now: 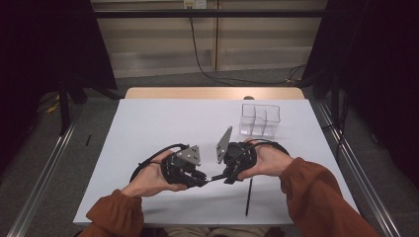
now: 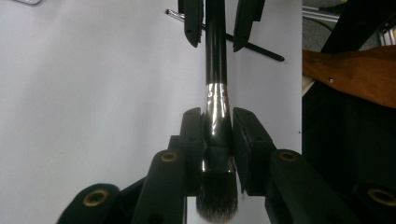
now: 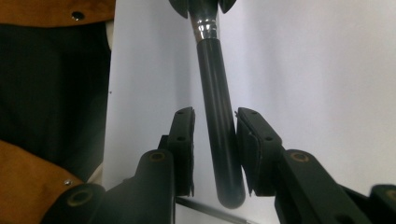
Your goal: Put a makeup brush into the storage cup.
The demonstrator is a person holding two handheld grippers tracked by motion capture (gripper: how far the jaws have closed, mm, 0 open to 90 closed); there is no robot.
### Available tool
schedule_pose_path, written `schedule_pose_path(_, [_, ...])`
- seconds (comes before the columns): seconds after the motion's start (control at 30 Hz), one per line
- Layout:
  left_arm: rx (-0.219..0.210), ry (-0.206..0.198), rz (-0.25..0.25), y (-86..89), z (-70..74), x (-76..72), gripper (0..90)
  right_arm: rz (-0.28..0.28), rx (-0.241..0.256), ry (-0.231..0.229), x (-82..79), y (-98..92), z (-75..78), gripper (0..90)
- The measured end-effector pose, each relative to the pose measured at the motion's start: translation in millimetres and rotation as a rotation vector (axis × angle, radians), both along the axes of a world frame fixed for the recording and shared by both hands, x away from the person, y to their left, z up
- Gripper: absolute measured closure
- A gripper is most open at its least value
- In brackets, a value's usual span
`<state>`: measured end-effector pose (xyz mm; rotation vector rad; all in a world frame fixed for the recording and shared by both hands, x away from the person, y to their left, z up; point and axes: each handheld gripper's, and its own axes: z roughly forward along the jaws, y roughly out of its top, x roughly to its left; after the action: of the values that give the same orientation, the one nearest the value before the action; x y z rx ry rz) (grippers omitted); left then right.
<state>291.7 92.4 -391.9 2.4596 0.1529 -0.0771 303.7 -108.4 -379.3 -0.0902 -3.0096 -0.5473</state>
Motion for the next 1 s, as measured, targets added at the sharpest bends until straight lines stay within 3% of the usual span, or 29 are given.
schedule_pose_path(0.23, [0.006,0.002,-0.014,-0.6,-0.5,-0.4,74.8,0.006,-0.013,0.01,0.8,2.2,-2.2,76.4])
schedule_pose_path(0.6, [0.002,0.002,-0.005,0.6,-0.8,1.1,74.3,0.024,-0.006,0.02,1.5,2.4,-3.7,78.9])
schedule_pose_path(0.83, [-0.025,0.01,0.022,3.2,-2.2,3.4,73.0,0.016,0.008,0.022,2.3,0.2,-2.8,79.2])
schedule_pose_path(1.0, [-0.066,0.029,0.04,6.0,-3.4,4.5,68.6,0.002,0.012,0.025,2.3,-1.9,-2.4,79.2])
